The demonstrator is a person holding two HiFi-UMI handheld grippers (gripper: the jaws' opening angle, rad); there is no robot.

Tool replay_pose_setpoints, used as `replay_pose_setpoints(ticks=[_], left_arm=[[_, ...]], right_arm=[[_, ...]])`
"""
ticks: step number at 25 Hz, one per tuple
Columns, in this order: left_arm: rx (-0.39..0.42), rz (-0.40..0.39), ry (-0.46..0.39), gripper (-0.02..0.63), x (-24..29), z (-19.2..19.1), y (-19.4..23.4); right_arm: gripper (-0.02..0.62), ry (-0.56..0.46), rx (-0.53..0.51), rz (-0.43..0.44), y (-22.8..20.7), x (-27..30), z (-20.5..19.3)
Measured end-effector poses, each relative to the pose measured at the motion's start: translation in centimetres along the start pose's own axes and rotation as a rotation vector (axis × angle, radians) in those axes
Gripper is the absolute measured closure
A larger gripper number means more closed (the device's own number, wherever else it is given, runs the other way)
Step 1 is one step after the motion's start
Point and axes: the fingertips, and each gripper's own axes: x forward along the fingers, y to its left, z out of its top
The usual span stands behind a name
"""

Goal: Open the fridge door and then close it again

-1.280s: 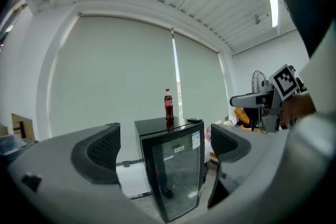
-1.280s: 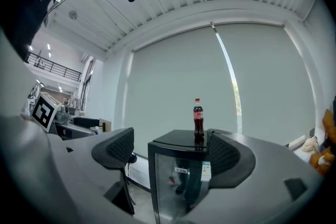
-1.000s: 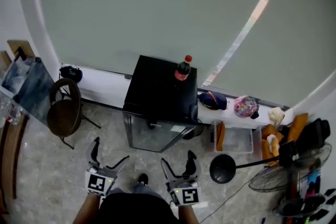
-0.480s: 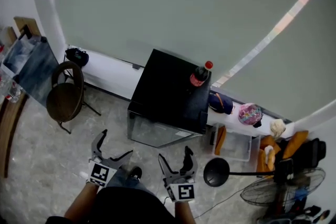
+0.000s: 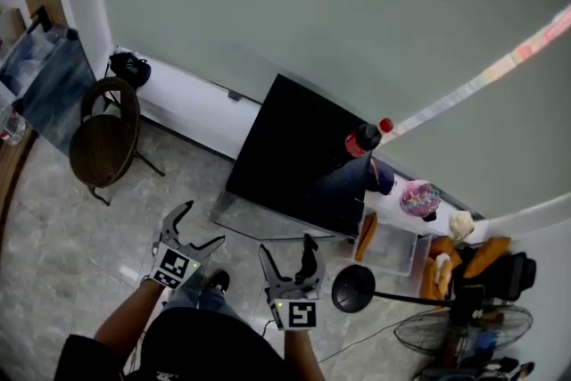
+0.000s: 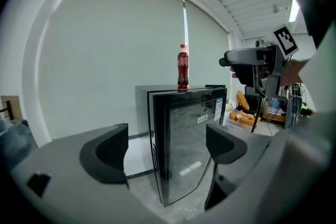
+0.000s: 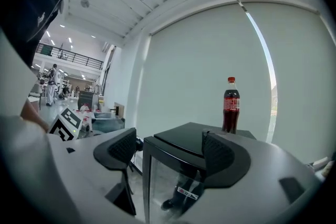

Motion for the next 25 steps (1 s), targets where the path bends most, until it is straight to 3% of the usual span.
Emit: replay_pose_setpoints(ticks=[9,14,18,25], left_arm=[[0.022,-0.108,0.129,0.199,6.1,-5.6,0.6],[0.010,-0.138,0.191,0.328,9.0,-9.3,0.7],[-0.005,-0.155,0.245,0.331,10.6,-11.3,1.0],[-0.011,-0.198,0.290,0.402,12.2,-13.3,1.1]], right_arm=[[0.246,0.074,0.009,-0.006,0.1,3.9,-3.3],[0.267,0.092,0.018,-0.018,-0.5,5.1,-4.3],[0.273,0.111,0.029,-0.022,-0.9,6.1,-5.0],[0.289,0.144,0.021,-0.019,-1.2,7.0,-6.1]])
